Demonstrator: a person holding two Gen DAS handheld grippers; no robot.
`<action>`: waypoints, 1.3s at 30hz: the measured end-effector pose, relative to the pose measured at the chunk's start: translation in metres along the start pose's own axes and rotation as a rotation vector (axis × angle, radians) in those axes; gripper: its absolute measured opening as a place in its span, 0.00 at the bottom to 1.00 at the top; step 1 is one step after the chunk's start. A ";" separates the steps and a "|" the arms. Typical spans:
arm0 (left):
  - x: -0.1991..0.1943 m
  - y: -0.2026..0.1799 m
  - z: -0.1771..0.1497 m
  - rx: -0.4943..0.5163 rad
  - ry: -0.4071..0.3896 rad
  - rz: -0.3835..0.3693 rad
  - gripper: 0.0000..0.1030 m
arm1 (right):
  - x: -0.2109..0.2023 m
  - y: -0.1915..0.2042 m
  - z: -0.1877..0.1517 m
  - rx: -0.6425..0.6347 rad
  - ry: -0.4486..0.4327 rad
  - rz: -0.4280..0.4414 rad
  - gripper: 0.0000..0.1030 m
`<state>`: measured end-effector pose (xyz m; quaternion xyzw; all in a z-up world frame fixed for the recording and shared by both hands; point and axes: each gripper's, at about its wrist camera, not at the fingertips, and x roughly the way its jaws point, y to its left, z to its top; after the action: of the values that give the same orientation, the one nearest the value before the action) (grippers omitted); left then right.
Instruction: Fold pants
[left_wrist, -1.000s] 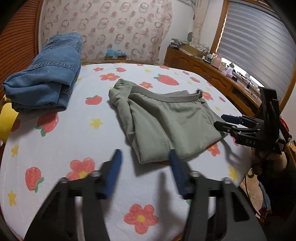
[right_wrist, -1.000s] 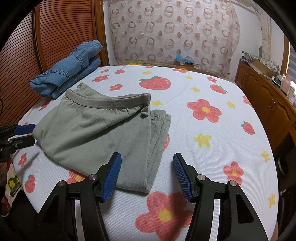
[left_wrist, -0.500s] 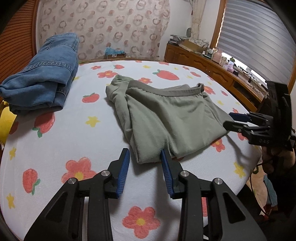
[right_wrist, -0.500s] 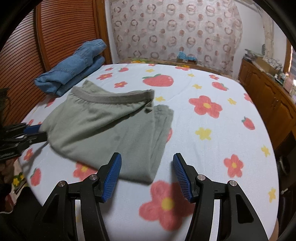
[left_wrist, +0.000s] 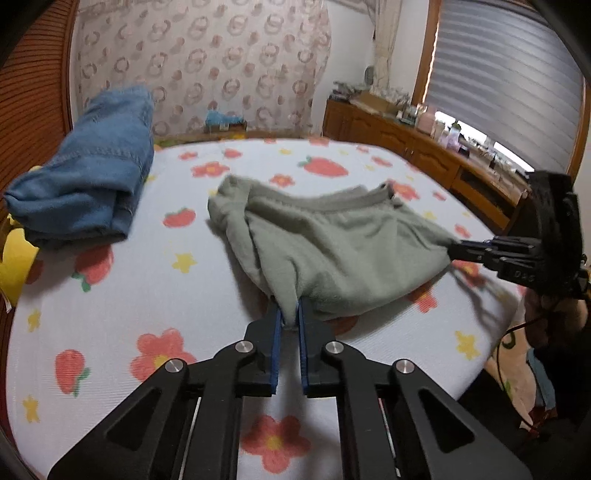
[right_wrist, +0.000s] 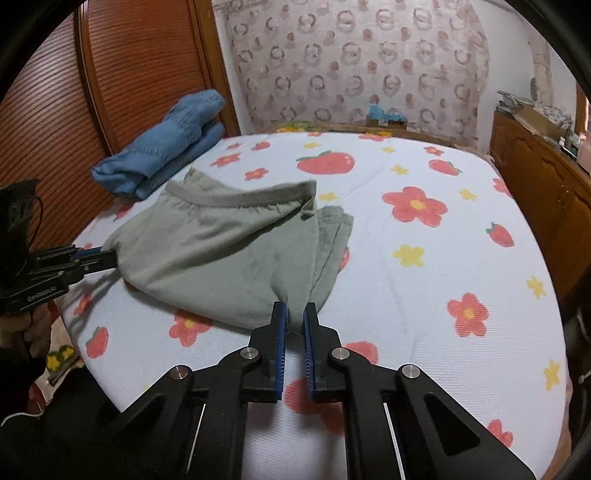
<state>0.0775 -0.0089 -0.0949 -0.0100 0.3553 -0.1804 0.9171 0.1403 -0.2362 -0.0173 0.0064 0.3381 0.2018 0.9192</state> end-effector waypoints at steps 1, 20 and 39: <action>-0.004 -0.001 0.001 0.003 -0.011 -0.003 0.09 | -0.002 0.000 -0.001 0.004 -0.004 0.005 0.08; -0.034 -0.012 -0.016 -0.006 0.027 -0.053 0.09 | -0.043 0.014 -0.017 -0.014 -0.006 0.041 0.08; -0.019 0.010 0.011 -0.060 -0.010 0.015 0.83 | -0.026 0.016 0.008 -0.061 -0.014 -0.005 0.38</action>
<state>0.0754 0.0053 -0.0757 -0.0357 0.3560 -0.1627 0.9195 0.1216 -0.2302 0.0068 -0.0212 0.3255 0.2096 0.9218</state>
